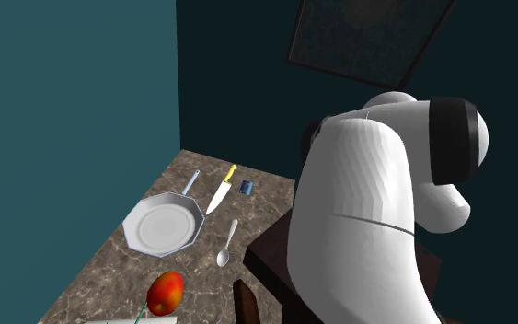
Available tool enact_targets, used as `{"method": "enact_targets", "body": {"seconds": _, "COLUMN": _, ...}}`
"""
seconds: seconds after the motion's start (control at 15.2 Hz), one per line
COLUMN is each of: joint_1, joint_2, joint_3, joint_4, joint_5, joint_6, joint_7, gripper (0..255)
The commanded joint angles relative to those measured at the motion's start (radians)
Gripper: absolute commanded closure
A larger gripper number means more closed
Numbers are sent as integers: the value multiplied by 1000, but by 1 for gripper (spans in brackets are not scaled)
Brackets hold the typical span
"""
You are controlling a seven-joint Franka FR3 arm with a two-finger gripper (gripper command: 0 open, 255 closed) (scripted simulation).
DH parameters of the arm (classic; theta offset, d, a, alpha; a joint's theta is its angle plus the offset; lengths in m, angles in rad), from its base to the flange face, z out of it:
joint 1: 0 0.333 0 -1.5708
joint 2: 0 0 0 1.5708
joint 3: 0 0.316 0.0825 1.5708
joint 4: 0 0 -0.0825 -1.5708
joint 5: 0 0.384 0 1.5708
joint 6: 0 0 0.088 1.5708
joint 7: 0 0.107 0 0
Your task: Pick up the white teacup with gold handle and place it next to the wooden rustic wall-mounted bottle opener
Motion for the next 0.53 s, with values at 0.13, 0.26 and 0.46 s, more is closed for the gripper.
{"method": "enact_targets", "body": {"seconds": 0.13, "joint_1": 12, "joint_2": 32, "joint_3": -24, "joint_4": 1, "joint_5": -23, "joint_6": 30, "joint_7": 10, "gripper": 255}}
{"method": "enact_targets", "body": {"seconds": 0.26, "joint_1": 20, "joint_2": 49, "joint_3": -36, "joint_4": 5, "joint_5": -35, "joint_6": 43, "joint_7": 15, "gripper": 255}}
{"method": "enact_targets", "body": {"seconds": 0.46, "joint_1": 32, "joint_2": 76, "joint_3": -53, "joint_4": 12, "joint_5": -52, "joint_6": 63, "joint_7": 22, "gripper": 255}}
